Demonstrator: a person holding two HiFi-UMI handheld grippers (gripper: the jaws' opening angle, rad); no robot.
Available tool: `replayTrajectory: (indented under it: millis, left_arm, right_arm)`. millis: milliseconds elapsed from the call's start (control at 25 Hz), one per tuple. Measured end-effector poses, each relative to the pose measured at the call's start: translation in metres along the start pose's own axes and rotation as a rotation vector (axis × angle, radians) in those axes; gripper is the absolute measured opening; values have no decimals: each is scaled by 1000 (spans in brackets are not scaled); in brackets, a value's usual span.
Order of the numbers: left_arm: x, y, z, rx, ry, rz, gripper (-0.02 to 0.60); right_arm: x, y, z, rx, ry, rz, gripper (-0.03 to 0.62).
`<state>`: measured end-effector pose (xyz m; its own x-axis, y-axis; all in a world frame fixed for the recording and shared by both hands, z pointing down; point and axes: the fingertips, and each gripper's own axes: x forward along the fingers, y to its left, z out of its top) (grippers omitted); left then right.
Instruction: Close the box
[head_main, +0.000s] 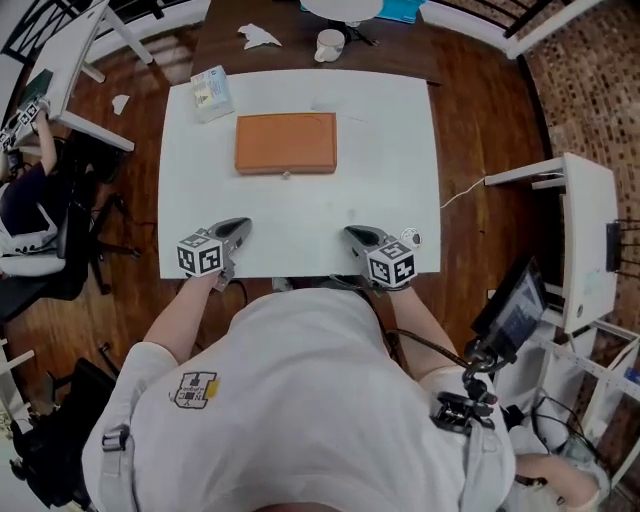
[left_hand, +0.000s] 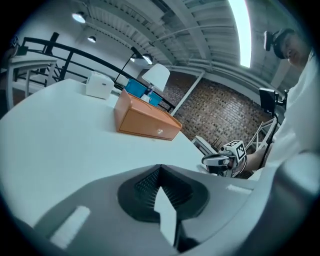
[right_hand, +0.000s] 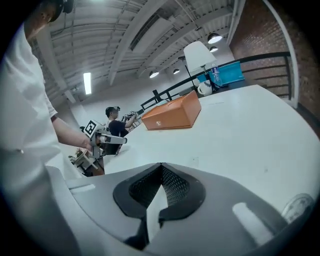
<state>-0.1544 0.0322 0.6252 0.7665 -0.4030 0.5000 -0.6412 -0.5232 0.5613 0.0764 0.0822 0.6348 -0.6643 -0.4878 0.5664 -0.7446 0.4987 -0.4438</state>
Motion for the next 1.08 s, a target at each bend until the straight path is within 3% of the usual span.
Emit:
replayTrajectory:
  millis: [320,1080]
  left_arm:
    - [-5,2,3,-25,-33,-19,-2]
    - [2,1,3,-8,-25,-14,-2]
  right_arm:
    - [6,7,-7,-91,43,-24,-3]
    - [4,2,-5,-56,35,-21,-3]
